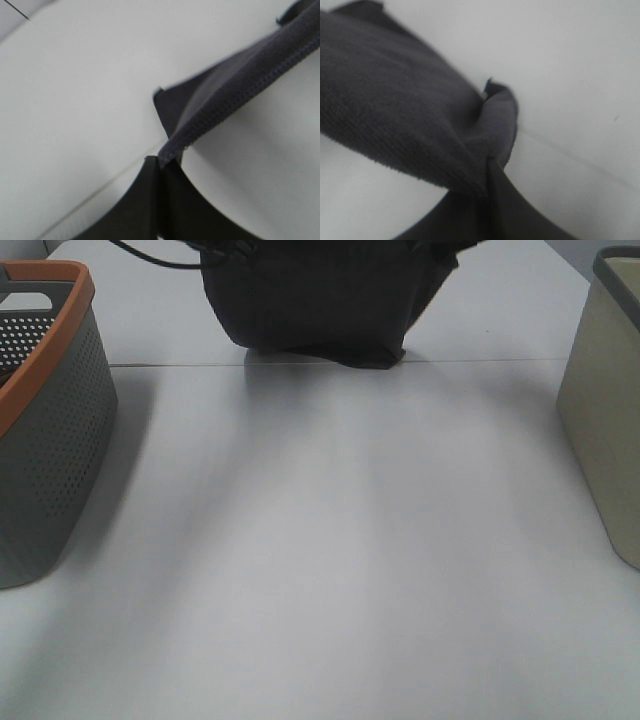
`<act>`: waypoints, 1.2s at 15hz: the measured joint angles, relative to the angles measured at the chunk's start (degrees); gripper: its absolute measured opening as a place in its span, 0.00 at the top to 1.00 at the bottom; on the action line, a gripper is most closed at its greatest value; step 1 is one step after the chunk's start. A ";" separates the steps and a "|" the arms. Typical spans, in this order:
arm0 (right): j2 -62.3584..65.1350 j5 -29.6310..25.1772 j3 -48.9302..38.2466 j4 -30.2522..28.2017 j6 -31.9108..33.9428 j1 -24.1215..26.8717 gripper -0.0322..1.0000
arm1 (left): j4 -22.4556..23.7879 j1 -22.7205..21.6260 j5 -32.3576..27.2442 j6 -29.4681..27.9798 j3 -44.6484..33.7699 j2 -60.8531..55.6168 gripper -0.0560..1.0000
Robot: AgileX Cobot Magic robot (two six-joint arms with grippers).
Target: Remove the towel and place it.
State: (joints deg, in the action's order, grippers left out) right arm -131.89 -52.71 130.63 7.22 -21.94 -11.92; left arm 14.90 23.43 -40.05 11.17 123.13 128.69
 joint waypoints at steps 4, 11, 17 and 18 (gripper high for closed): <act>-0.17 -16.67 -1.72 3.32 -1.72 0.00 0.97 | -12.66 0.97 -24.35 6.65 0.00 0.17 0.95; 2.58 -16.79 -20.23 5.21 -1.95 0.00 0.97 | -20.97 0.97 -29.28 9.28 -8.88 0.74 0.95; 6.13 -16.79 -33.29 4.98 -1.95 0.00 0.97 | -24.98 3.67 -29.45 8.94 -15.70 0.80 0.95; 6.13 -16.84 -34.49 4.35 -1.95 0.00 0.97 | -25.10 4.24 -29.45 8.88 -17.07 0.92 0.95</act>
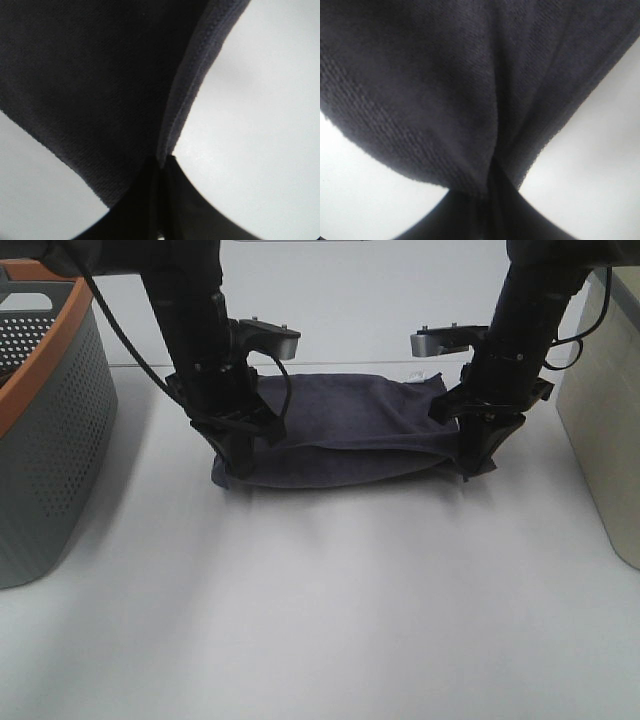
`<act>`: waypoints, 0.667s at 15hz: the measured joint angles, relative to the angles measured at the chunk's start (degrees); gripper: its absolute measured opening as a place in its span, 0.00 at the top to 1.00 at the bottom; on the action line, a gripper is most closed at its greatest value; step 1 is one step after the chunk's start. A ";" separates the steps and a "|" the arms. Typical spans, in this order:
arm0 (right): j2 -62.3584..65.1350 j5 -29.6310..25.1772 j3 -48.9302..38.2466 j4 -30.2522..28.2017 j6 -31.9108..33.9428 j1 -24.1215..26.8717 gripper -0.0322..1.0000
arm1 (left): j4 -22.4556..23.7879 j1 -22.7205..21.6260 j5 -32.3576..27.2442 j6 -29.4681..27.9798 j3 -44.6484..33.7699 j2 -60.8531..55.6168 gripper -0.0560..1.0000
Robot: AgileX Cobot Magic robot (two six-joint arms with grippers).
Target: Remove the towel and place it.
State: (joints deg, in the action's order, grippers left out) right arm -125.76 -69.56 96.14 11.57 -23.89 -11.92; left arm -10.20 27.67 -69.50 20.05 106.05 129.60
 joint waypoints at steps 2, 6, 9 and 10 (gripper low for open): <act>0.34 0.06 -1.83 -0.86 0.00 0.00 0.97 | -0.34 0.92 -0.06 0.00 -4.07 -0.52 0.95; 1.89 0.06 -6.76 -0.80 -1.03 0.00 0.97 | -0.34 2.29 -0.11 0.69 -8.77 -2.06 0.95; 2.18 0.06 -8.77 0.40 -0.63 0.00 0.89 | -0.11 2.52 -0.11 1.78 -8.82 -2.12 0.95; 2.23 0.06 -8.77 0.40 0.86 0.00 0.77 | -0.06 2.75 -0.11 1.89 -8.82 -2.12 0.95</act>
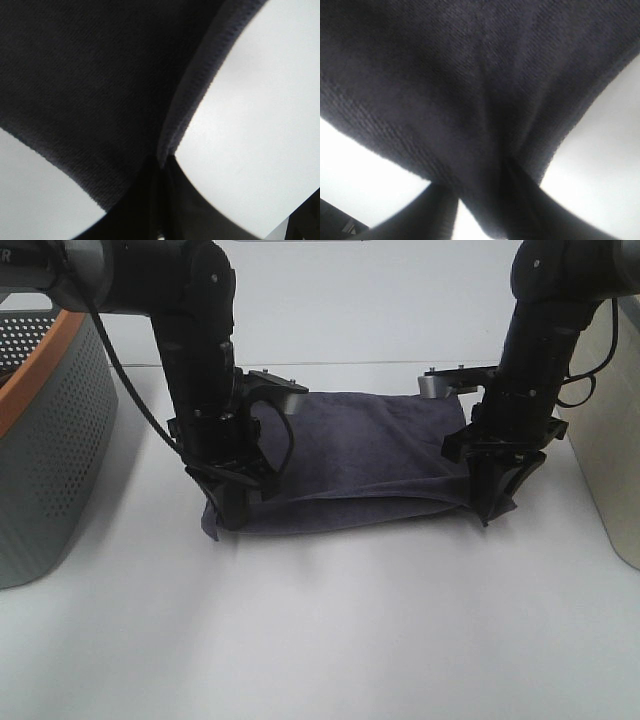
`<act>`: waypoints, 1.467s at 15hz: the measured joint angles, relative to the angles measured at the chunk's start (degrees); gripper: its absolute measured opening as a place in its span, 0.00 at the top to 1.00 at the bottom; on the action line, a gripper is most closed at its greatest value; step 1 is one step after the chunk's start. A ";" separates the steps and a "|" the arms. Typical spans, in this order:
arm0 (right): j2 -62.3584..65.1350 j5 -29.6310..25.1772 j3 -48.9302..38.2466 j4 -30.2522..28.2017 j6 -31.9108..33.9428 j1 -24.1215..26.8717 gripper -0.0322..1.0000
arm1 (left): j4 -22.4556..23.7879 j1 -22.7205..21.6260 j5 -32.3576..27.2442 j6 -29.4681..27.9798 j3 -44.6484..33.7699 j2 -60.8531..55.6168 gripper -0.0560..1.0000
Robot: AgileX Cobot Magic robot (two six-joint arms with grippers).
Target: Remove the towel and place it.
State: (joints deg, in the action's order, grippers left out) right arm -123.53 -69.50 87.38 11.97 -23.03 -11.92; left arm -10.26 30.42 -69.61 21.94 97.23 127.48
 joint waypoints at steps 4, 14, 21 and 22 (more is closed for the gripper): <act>1.55 0.00 0.00 -0.23 8.65 0.00 0.30 | -0.06 0.11 0.00 -0.74 0.00 -0.11 0.88; 17.02 0.00 -0.17 2.35 16.79 0.00 0.24 | 0.74 0.11 0.00 -12.72 -0.06 -1.38 0.07; 30.02 -0.11 -0.17 2.35 19.25 0.00 0.22 | 1.55 0.11 -0.06 -18.96 7.10 -11.23 0.07; 34.38 -0.23 -0.17 -0.29 23.03 0.00 0.20 | 4.53 -0.06 -0.06 -21.94 9.85 -14.27 0.07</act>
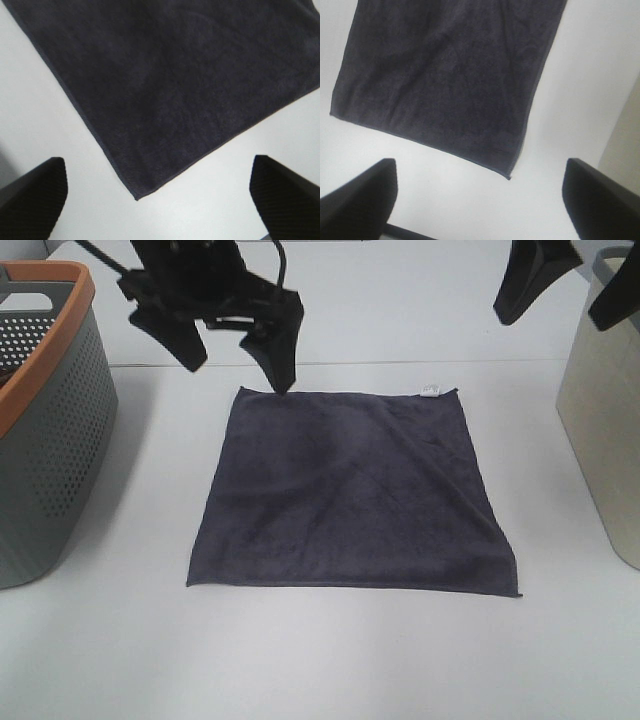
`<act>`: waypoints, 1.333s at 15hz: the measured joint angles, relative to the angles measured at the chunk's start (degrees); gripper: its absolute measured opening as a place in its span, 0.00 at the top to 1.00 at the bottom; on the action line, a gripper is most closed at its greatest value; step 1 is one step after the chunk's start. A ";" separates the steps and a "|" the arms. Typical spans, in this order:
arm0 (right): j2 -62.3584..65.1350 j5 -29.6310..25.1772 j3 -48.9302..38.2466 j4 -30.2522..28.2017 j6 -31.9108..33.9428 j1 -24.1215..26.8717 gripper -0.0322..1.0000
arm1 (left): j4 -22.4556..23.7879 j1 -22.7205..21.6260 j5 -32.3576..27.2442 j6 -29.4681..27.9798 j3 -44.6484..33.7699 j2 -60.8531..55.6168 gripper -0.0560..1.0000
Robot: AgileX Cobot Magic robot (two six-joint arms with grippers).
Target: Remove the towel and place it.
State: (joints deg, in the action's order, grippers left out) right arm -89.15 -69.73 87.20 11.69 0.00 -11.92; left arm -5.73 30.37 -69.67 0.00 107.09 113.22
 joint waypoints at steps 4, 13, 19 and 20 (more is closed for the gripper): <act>8.59 -0.06 0.00 -6.99 4.35 0.00 0.19 | 1.78 -5.33 -0.11 -2.81 0.23 -7.05 0.07; 14.09 -0.11 -0.63 -8.65 7.51 15.36 0.19 | 7.16 -28.53 0.06 -1.49 -22.00 -30.37 0.07; 32.72 0.00 -21.66 -4.64 0.00 15.76 0.19 | 7.10 -33.75 1.15 -0.57 -46.47 -54.83 0.07; 36.78 -0.06 -25.90 -4.64 -1.09 15.76 0.19 | 7.10 -33.75 1.49 -0.57 -49.45 -59.36 0.07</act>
State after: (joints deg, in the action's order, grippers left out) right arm -52.37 -69.79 61.31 7.05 -1.09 3.84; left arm 1.38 -3.38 -68.18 -0.57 57.64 53.86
